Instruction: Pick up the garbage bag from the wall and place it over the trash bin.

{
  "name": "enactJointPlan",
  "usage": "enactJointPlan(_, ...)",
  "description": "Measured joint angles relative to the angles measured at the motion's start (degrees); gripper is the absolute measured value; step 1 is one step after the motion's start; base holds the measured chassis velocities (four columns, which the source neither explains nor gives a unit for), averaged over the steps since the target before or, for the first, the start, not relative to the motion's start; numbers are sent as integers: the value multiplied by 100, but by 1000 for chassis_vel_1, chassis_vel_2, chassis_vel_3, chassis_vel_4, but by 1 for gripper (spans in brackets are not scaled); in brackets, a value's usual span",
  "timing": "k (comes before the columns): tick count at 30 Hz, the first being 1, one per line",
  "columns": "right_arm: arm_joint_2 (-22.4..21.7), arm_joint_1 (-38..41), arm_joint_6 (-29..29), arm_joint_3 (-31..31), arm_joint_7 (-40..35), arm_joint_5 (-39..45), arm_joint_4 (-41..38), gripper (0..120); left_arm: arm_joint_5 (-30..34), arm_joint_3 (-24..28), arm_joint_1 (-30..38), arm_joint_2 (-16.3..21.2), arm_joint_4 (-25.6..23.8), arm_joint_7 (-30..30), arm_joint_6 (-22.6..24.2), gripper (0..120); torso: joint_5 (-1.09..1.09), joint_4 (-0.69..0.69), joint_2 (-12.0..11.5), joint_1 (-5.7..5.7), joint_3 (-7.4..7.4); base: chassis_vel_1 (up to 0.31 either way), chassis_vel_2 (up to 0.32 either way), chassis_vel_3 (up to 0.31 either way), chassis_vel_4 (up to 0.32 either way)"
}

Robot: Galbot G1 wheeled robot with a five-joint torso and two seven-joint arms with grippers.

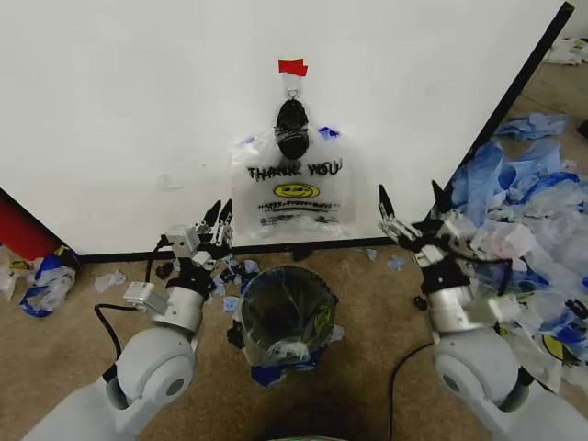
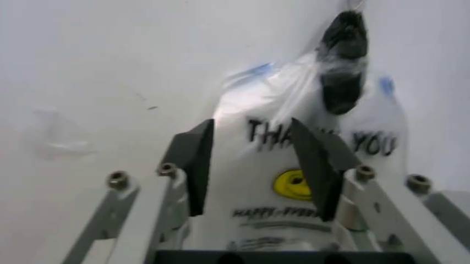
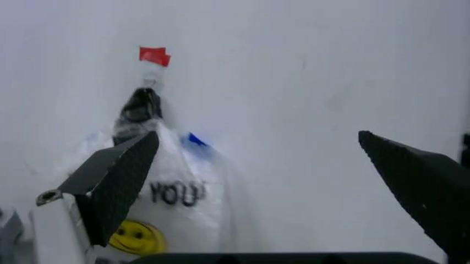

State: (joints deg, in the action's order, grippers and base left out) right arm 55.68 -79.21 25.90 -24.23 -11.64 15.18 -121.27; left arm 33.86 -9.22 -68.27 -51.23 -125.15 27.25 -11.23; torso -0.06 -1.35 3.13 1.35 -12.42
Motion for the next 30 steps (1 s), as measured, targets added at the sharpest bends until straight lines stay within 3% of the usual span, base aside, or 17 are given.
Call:
enactJointPlan(3, 93, -201, 262, -227, 188, -92, 176, 100, -252, 0, -95, -103, 110, 45, -69, 55, 0, -1, 0, 0, 0, 0, 0, 0, 0)
enactJointPlan(8, 541, -807, 990, -724, 490, -471, 701, 100, -774, -406, -598, -363, 208, -130, -450, 79, 0, 1, 0, 0, 0, 0, 0, 0, 0)
enactJointPlan(10, 591, -860, 1029, -742, 492, -507, 724, 100, -797, -452, -632, -380, 202, -150, -476, 81, 0, 1, 0, 0, 0, 0, 0, 0, 0)
enactJointPlan(14, 1051, -1261, 1296, -874, 497, -779, 778, 100, -1074, -736, -852, -576, 141, -233, -641, 98, -1, -1, 0, 0, 0, 0, 0, 0, 0)
enactJointPlan(23, 1413, -1613, 1319, -968, 477, -758, 482, 100, -1377, -756, -1217, -1259, 377, -266, -875, 100, -2, 0, 0, 0, 0, 0, 0, 0, 0)
enactJointPlan(30, 1468, -1610, 1293, -879, 452, -725, 487, 100, -1318, -750, -1148, -1207, 388, -271, -861, 100, 0, 0, 0, 0, 0, 0, 0, 0, 0)
